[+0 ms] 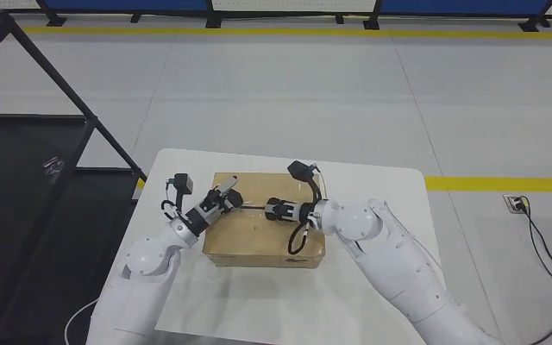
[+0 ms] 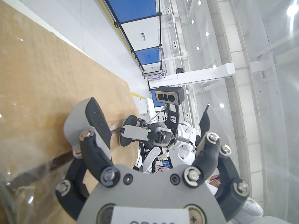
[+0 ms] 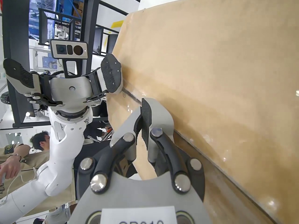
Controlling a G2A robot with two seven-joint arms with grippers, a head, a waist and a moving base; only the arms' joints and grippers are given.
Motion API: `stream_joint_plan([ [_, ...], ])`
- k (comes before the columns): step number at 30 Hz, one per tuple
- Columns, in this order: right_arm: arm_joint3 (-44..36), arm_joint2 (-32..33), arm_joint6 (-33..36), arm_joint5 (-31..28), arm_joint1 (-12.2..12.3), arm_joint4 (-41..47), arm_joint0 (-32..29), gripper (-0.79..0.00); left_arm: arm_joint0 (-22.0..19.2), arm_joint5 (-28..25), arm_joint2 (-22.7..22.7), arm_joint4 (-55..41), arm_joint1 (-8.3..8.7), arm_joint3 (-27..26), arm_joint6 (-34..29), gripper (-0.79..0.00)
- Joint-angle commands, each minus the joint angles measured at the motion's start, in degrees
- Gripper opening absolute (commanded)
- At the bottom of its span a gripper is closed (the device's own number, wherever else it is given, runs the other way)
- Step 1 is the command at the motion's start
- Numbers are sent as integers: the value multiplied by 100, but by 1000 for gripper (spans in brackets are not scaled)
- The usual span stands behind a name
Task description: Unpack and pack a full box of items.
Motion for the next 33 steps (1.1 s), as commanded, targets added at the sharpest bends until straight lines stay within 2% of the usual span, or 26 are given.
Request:
stream_joint_plan([
  [1, -86, 70, 43, 99, 29, -67, -48, -785, 4, 3, -6, 2, 1, -6, -3, 0],
  [9, -412, 408, 158, 480, 155, -345, -279, -785, 36, -13, -41, 9, 10, -26, -24, 0],
  [33, -1190, 1678, 531, 751, 540, -403, -1150, -773, 208, -20, -171, 67, 45, -174, -16, 0],
])
